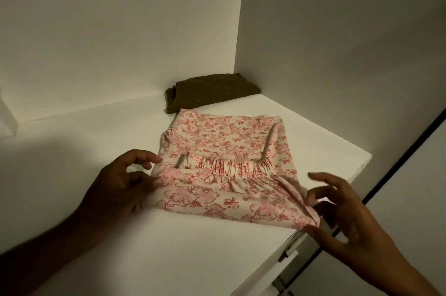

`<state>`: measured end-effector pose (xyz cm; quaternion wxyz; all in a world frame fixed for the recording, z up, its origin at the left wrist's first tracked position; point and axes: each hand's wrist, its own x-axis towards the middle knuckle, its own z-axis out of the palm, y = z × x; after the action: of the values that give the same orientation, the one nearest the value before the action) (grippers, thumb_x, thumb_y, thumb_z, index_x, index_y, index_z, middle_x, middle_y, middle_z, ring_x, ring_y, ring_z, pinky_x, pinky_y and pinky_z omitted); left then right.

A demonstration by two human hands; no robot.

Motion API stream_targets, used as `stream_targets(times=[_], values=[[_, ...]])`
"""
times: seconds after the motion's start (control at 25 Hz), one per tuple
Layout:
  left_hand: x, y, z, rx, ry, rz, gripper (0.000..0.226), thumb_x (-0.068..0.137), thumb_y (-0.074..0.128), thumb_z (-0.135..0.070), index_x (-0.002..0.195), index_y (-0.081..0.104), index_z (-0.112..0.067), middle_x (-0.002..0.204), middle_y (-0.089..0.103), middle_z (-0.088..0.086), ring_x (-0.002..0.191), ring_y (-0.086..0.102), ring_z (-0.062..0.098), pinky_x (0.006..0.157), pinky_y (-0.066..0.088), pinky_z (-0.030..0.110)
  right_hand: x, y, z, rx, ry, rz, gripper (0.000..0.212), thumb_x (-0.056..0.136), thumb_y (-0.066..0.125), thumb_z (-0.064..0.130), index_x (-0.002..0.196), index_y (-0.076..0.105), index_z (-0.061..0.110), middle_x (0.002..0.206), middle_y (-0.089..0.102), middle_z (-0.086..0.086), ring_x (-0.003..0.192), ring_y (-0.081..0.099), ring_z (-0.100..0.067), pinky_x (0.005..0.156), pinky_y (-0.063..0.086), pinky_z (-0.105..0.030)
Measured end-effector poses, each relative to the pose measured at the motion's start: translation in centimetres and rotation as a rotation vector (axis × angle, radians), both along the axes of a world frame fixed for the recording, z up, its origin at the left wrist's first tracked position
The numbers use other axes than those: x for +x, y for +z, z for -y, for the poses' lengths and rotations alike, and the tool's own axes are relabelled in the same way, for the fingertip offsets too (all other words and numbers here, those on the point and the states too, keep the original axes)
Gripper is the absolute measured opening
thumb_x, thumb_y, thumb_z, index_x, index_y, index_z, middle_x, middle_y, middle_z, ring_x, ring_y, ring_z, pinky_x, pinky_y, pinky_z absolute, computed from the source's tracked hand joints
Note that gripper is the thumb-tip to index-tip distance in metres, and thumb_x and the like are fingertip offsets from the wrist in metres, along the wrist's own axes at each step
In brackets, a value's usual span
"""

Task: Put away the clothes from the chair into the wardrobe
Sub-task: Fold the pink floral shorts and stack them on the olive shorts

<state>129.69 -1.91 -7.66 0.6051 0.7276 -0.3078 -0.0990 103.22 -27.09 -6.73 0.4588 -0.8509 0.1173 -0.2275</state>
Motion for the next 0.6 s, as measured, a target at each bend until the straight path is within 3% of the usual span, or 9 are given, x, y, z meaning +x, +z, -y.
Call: stream_targets(times=[0.08,0.16,0.2,0.28,0.36,0.44,0.52,0.6], values=[[0.1,0.5,-0.8,0.12,-0.147,0.104,0.037,0.065,0.081,-0.043,0.095,0.061,-0.04,0.091,0.062,-0.006,0.06,0.06,0.004,0.049,0.046,0.014,0.0,-0.5,0.1,-0.383,-0.113,-0.085,0.059,0.067,0.057,0.078,0.121,0.047,0.056,0.115,0.06,0.021,0.102,0.061,-0.011,0.075,0.056,-0.037],[0.5,0.6,-2.2,0.319,-0.304,0.39,0.068,0.052,0.074,-0.071,0.111,0.051,-0.047,0.115,0.05,-0.024,0.099,0.056,-0.003,0.07,0.049,0.01,0.1,-0.9,0.3,-0.701,-0.116,-0.111,0.053,0.074,0.057,0.067,0.125,0.049,0.054,0.127,0.055,0.023,0.112,0.053,-0.006,0.085,0.048,-0.04],[0.6,0.7,-2.7,0.385,-0.337,0.534,0.073,0.053,0.071,-0.076,0.116,0.047,-0.048,0.122,0.041,-0.029,0.11,0.048,-0.003,0.078,0.048,0.011,0.2,-1.2,0.6,-0.883,-0.084,-0.13,0.05,0.077,0.055,0.062,0.126,0.049,0.053,0.13,0.055,0.021,0.114,0.051,-0.007,0.087,0.044,-0.04],[1.0,0.1,-3.6,0.457,-0.378,0.771,0.058,0.068,0.063,-0.072,0.119,0.049,-0.048,0.128,0.036,-0.029,0.116,0.044,-0.004,0.082,0.046,0.011,0.4,-1.1,1.6,-1.075,-0.005,-0.14,0.036,0.091,0.038,0.058,0.123,0.053,0.051,0.126,0.057,0.024,0.113,0.05,-0.004,0.089,0.036,-0.034],[1.4,-0.5,-3.6,0.511,-0.357,0.976,0.032,0.089,0.048,-0.059,0.114,0.053,-0.039,0.125,0.047,-0.017,0.11,0.049,-0.001,0.083,0.049,0.017,0.1,-0.2,2.0,-1.043,0.018,-0.131,0.034,0.096,0.029,0.056,0.114,0.057,0.049,0.117,0.058,0.03,0.107,0.051,0.002,0.089,0.031,-0.027],[1.4,-0.7,-3.3,0.492,-0.327,1.113,0.03,0.097,0.038,-0.046,0.11,0.056,-0.027,0.117,0.059,-0.008,0.107,0.053,0.005,0.089,0.047,0.023,-0.2,1.1,1.9,-0.942,0.006,-0.086,0.029,0.095,0.033,0.057,0.107,0.058,0.049,0.118,0.057,0.031,0.107,0.052,0.007,0.095,0.032,-0.018],[0.0,1.6,-2.6,0.347,-0.216,0.882,0.031,0.095,0.037,-0.046,0.102,0.06,-0.027,0.102,0.064,-0.018,0.096,0.059,-0.002,0.083,0.043,0.008,-0.2,3.0,1.7,-0.578,0.03,-0.031,0.028,0.091,0.042,0.06,0.102,0.061,0.043,0.121,0.061,0.024,0.11,0.058,-0.001,0.092,0.044,-0.014],[-0.6,4.5,-0.8,0.145,-0.117,0.547,0.028,0.089,0.041,-0.05,0.09,0.06,-0.03,0.09,0.066,-0.017,0.082,0.063,-0.004,0.067,0.044,0.004,0.9,4.6,2.0,-0.18,0.085,0.115,0.038,0.085,0.051,0.064,0.097,0.065,0.03,0.107,0.069,0.011,0.101,0.065,-0.011,0.079,0.055,-0.022]])
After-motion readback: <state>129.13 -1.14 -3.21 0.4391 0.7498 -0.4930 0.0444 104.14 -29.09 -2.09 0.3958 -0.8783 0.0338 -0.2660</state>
